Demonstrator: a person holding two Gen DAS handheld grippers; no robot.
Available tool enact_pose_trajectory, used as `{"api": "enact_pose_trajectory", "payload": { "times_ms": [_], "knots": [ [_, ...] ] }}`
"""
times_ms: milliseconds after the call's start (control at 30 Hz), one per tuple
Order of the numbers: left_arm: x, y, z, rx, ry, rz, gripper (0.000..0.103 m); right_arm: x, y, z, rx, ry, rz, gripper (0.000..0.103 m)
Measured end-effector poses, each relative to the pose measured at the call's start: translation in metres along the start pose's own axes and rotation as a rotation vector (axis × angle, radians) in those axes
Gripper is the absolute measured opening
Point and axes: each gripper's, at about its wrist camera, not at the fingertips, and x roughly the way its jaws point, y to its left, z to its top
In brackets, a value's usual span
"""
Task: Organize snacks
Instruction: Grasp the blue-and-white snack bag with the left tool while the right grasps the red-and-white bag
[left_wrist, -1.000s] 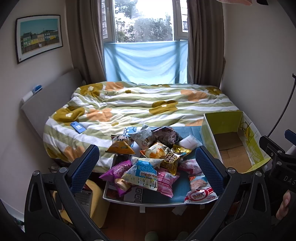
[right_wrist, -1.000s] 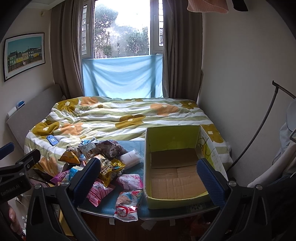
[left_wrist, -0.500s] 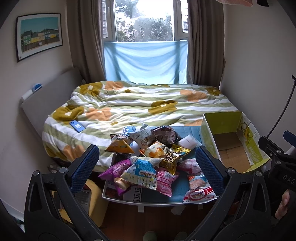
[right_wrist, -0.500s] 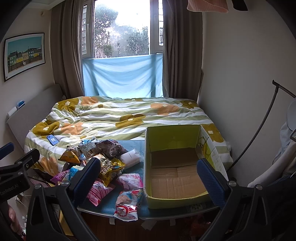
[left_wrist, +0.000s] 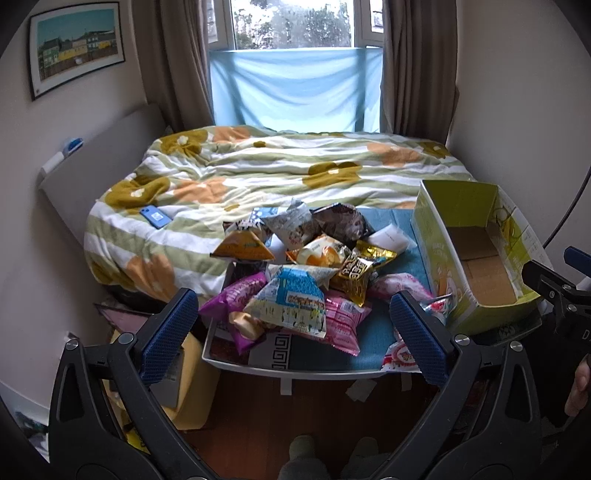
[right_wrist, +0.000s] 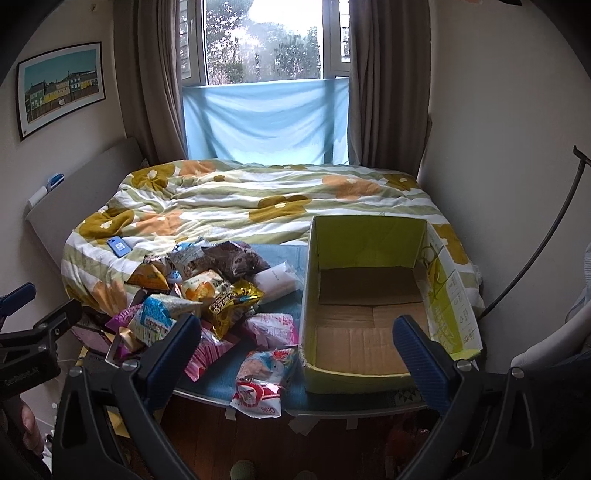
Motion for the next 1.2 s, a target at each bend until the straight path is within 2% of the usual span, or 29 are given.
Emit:
{"api": "enact_pose_trajectory", "payload": {
  "times_ms": [100, 300, 500, 700, 933, 1100, 1200],
  "knots": [
    [0.024, 0.001, -0.006, -0.029, 0.044, -0.027, 0.103, 0.016, -0.001, -0.013, -0.004, 0.039, 0.027, 0.102],
    [0.074, 0.002, -0.003, 0.071, 0.132, -0.075, 0.103, 0.049, 0.01, -0.04, 0.065, 0.125, 0.038, 0.102],
    [0.127, 0.009, 0.003, 0.133, 0.212, -0.155, 0.103, 0.086, 0.023, -0.061, 0.188, 0.218, 0.02, 0.102],
    [0.179, 0.005, -0.005, 0.174, 0.29, -0.23, 0.103, 0.121, 0.028, -0.081, 0.297, 0.262, -0.04, 0.102],
    [0.215, 0.001, -0.014, 0.203, 0.366, -0.303, 0.102, 0.154, 0.034, -0.094, 0.33, 0.286, -0.08, 0.102],
    [0.231, -0.001, -0.02, 0.208, 0.419, -0.352, 0.088, 0.167, 0.04, -0.096, 0.315, 0.283, -0.109, 0.102],
    [0.233, -0.002, -0.022, 0.23, 0.419, -0.355, 0.086, 0.175, 0.042, -0.096, 0.322, 0.285, -0.116, 0.102]
  ]
}}
